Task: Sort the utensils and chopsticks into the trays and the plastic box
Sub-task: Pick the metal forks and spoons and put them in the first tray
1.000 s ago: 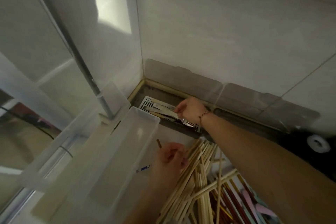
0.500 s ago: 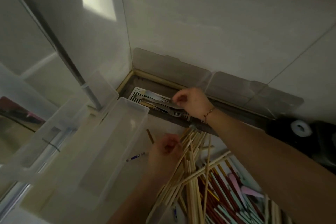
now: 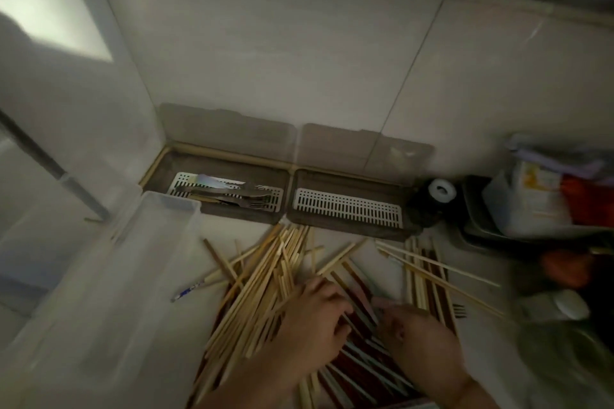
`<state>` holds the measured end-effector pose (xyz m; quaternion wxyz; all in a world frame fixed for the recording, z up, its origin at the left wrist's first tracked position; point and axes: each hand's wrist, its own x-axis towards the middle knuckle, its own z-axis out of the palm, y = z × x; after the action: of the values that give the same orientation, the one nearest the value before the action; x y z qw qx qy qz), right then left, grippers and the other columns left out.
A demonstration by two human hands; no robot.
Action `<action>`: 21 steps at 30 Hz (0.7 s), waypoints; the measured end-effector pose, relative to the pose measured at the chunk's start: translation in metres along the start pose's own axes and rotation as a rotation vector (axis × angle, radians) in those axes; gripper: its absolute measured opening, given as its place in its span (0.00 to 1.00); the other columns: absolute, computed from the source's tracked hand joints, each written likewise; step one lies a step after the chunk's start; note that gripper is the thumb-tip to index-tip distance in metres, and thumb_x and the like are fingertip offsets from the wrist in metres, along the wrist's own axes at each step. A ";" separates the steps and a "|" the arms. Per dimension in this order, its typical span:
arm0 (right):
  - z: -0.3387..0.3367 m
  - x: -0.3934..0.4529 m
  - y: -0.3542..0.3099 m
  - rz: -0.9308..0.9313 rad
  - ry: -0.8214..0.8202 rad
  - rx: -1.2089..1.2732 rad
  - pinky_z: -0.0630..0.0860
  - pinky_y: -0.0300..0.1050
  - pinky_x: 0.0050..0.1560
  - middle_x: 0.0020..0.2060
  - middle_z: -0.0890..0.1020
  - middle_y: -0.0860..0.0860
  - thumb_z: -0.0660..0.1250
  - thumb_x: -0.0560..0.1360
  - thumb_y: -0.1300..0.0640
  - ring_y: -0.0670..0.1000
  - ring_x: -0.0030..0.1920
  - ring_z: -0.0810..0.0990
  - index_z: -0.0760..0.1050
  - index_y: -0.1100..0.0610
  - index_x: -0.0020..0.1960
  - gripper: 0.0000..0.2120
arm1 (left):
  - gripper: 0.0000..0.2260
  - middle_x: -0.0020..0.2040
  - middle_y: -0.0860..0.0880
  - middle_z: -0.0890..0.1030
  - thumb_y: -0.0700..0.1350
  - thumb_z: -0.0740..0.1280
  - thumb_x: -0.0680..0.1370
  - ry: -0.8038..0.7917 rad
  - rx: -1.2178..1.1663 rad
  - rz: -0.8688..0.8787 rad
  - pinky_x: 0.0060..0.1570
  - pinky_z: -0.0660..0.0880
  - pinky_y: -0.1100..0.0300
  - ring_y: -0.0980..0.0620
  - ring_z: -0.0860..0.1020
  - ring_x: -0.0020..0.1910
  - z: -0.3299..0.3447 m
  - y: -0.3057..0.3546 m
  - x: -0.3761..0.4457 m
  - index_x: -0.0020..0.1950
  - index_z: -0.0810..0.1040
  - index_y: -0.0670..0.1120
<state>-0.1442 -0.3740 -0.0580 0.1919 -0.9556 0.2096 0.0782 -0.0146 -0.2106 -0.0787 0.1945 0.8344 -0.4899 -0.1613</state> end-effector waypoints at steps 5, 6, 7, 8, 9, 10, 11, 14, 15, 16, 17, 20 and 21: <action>0.010 -0.015 -0.004 0.091 0.049 -0.002 0.73 0.36 0.54 0.66 0.67 0.28 0.63 0.76 0.45 0.43 0.60 0.72 0.76 0.44 0.54 0.09 | 0.16 0.59 0.58 0.73 0.58 0.59 0.75 -0.033 0.034 -0.036 0.65 0.62 0.52 0.53 0.62 0.63 0.002 0.016 0.005 0.60 0.75 0.57; 0.011 -0.016 -0.006 0.115 0.060 0.009 0.73 0.35 0.53 0.65 0.68 0.29 0.63 0.76 0.46 0.44 0.60 0.72 0.76 0.44 0.53 0.08 | 0.16 0.59 0.58 0.72 0.58 0.59 0.75 -0.046 0.035 -0.037 0.65 0.62 0.52 0.53 0.62 0.63 0.001 0.017 0.006 0.60 0.75 0.57; 0.013 -0.017 -0.008 0.126 0.067 0.018 0.72 0.34 0.52 0.64 0.69 0.29 0.63 0.76 0.47 0.44 0.59 0.72 0.77 0.44 0.52 0.07 | 0.16 0.59 0.58 0.72 0.58 0.59 0.75 -0.053 0.035 -0.039 0.65 0.63 0.52 0.53 0.62 0.62 0.001 0.018 0.005 0.60 0.75 0.57; 0.013 -0.018 -0.009 0.138 0.075 0.032 0.71 0.34 0.51 0.64 0.70 0.29 0.64 0.76 0.48 0.43 0.59 0.72 0.76 0.44 0.50 0.05 | 0.16 0.59 0.58 0.73 0.58 0.59 0.75 -0.053 0.034 -0.041 0.64 0.63 0.52 0.53 0.63 0.62 0.000 0.019 0.005 0.60 0.75 0.56; 0.012 -0.018 -0.010 0.149 0.076 0.045 0.70 0.33 0.50 0.63 0.69 0.28 0.64 0.76 0.49 0.43 0.58 0.71 0.75 0.44 0.48 0.03 | 0.16 0.59 0.58 0.73 0.58 0.59 0.75 -0.051 0.031 -0.044 0.64 0.63 0.52 0.52 0.63 0.62 0.000 0.019 0.005 0.60 0.75 0.56; 0.010 -0.017 -0.010 0.159 0.064 0.058 0.70 0.34 0.50 0.62 0.69 0.28 0.64 0.76 0.50 0.44 0.58 0.71 0.74 0.44 0.47 0.01 | 0.16 0.58 0.58 0.73 0.58 0.59 0.75 -0.049 0.027 -0.050 0.64 0.63 0.52 0.52 0.64 0.62 -0.001 0.019 0.004 0.60 0.75 0.56; 0.009 -0.016 -0.010 0.171 0.046 0.075 0.71 0.35 0.50 0.62 0.70 0.28 0.63 0.76 0.51 0.44 0.58 0.71 0.72 0.44 0.45 0.02 | 0.16 0.58 0.57 0.73 0.58 0.59 0.75 -0.052 0.022 -0.059 0.65 0.63 0.52 0.52 0.64 0.62 -0.001 0.019 0.004 0.60 0.75 0.56; 0.007 -0.014 -0.009 0.189 0.002 0.056 0.72 0.38 0.52 0.56 0.73 0.32 0.60 0.76 0.54 0.46 0.57 0.71 0.69 0.44 0.42 0.06 | 0.17 0.59 0.57 0.72 0.58 0.59 0.75 -0.051 0.023 -0.072 0.66 0.62 0.52 0.52 0.64 0.63 0.000 0.018 0.002 0.62 0.74 0.57; 0.007 -0.014 -0.009 0.194 -0.001 0.027 0.71 0.38 0.53 0.53 0.75 0.34 0.59 0.75 0.55 0.47 0.56 0.72 0.69 0.44 0.41 0.07 | 0.18 0.61 0.57 0.71 0.58 0.59 0.75 -0.039 0.017 -0.073 0.67 0.62 0.52 0.52 0.64 0.64 0.002 0.017 0.002 0.64 0.72 0.57; 0.006 -0.014 -0.010 0.204 0.006 0.005 0.71 0.39 0.53 0.51 0.76 0.37 0.58 0.74 0.56 0.47 0.55 0.72 0.69 0.44 0.40 0.08 | 0.19 0.63 0.57 0.68 0.58 0.59 0.76 -0.022 -0.003 -0.077 0.68 0.62 0.52 0.52 0.63 0.65 0.003 0.017 0.001 0.67 0.69 0.58; 0.006 -0.015 -0.011 0.220 0.010 -0.012 0.72 0.39 0.52 0.48 0.77 0.39 0.57 0.73 0.57 0.47 0.53 0.73 0.69 0.45 0.39 0.09 | 0.21 0.66 0.57 0.64 0.58 0.59 0.76 -0.001 -0.032 -0.085 0.68 0.61 0.53 0.52 0.61 0.67 0.004 0.016 0.001 0.69 0.65 0.59; 0.002 -0.018 -0.011 0.271 -0.024 0.023 0.72 0.39 0.48 0.38 0.75 0.42 0.58 0.71 0.59 0.46 0.46 0.72 0.70 0.43 0.38 0.11 | 0.24 0.71 0.58 0.57 0.60 0.60 0.77 0.077 -0.143 -0.116 0.69 0.62 0.54 0.54 0.57 0.70 0.002 0.014 0.000 0.72 0.58 0.60; -0.001 -0.018 -0.011 0.289 -0.053 0.065 0.72 0.39 0.47 0.37 0.75 0.44 0.59 0.71 0.60 0.46 0.44 0.72 0.71 0.43 0.38 0.11 | 0.25 0.70 0.59 0.59 0.61 0.60 0.77 0.100 -0.203 -0.137 0.68 0.63 0.56 0.56 0.59 0.69 0.001 0.014 0.000 0.72 0.59 0.60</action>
<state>-0.1560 -0.3585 -0.0494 0.2150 -0.9063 0.3422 0.1233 -0.0260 -0.2171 -0.0726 0.2908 0.8488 -0.4027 -0.1812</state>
